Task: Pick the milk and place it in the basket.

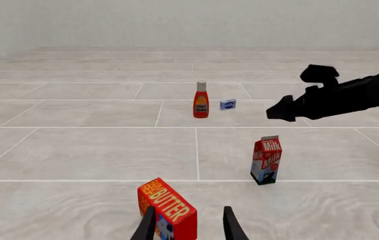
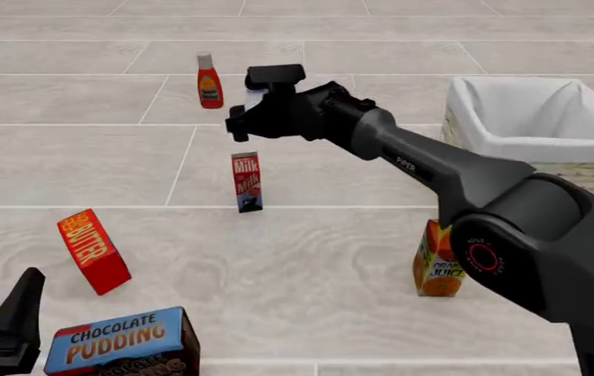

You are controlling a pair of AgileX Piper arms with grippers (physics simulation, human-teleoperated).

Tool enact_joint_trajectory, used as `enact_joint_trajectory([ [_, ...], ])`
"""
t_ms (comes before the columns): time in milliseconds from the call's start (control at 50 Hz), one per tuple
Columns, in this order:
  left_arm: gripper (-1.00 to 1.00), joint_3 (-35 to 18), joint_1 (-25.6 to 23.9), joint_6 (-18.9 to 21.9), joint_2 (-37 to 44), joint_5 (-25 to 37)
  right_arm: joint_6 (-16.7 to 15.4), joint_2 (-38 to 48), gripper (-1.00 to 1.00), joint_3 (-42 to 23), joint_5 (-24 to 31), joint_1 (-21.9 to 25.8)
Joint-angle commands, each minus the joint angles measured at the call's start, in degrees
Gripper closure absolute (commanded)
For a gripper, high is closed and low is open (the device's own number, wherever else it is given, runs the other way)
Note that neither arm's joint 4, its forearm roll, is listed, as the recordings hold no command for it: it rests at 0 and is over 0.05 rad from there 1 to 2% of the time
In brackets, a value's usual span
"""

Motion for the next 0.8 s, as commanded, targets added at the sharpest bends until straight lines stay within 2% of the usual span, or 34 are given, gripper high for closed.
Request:
enact_joint_trajectory([
  [20,-1.0,0.0,0.0,0.0,0.0,0.0,1.3,3.6,-1.0,-1.7,0.1,0.1],
  [360,-1.0,0.0,0.0,0.0,0.0,0.0,3.1,7.4,-1.0,-3.5,0.2,1.5],
  [800,-1.0,0.0,0.0,0.0,0.0,0.0,5.1,9.8,-1.0,-2.8,-1.1,2.3],
])
